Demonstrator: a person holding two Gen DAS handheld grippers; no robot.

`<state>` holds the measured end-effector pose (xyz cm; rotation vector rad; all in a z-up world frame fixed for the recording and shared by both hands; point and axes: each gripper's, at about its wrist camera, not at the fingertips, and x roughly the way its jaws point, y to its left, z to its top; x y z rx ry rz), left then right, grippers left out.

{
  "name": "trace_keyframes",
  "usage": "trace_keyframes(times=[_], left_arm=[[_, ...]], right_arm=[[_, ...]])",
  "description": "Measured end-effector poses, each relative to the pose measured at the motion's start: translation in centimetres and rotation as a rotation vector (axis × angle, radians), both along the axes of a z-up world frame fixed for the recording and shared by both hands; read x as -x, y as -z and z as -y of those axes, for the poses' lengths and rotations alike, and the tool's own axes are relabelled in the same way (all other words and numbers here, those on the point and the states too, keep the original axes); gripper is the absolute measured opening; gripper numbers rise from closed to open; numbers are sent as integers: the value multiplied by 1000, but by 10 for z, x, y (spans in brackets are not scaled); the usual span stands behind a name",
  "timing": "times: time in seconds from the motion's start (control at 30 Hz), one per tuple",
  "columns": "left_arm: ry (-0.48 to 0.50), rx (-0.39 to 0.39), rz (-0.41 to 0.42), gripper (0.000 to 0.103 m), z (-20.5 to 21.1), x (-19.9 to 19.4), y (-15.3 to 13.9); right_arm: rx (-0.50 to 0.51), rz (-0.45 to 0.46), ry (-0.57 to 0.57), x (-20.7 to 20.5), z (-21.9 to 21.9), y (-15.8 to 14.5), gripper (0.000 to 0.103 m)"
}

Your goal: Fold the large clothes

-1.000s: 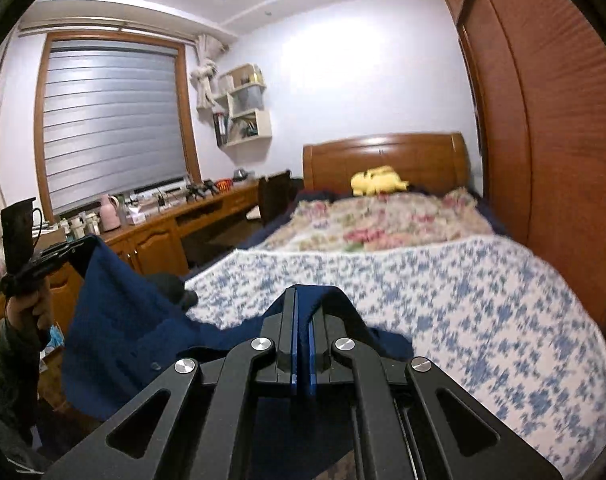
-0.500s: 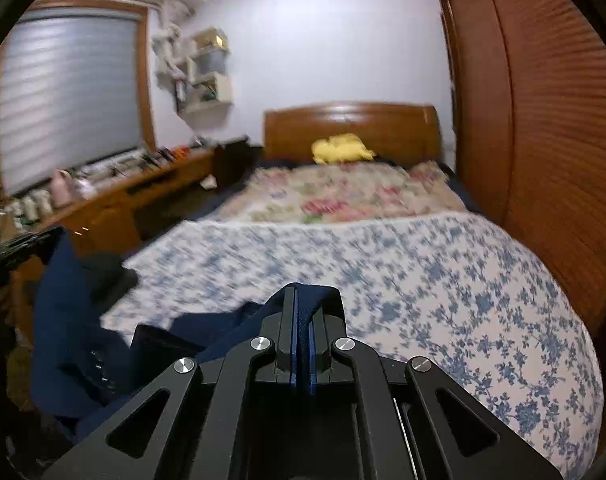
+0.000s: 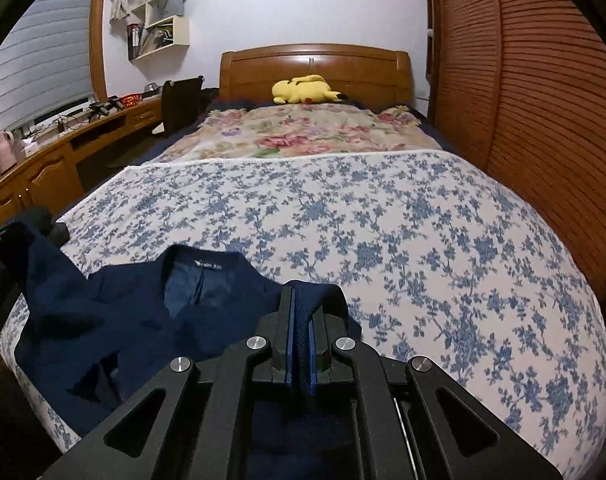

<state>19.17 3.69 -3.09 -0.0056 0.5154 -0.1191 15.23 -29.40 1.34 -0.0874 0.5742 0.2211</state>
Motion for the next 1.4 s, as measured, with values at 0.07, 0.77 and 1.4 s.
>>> trace_keyframes(times=[0.07, 0.77, 1.4], left_arm=[[10, -1, -5, 4, -1, 1, 1], [79, 50, -25, 30, -27, 14, 6], [72, 33, -74, 36, -65, 36, 26]], right_arm=[[8, -9, 11, -4, -1, -1, 6], [66, 8, -31, 11, -41, -22, 46], [139, -121, -475, 13, -207, 49, 64]])
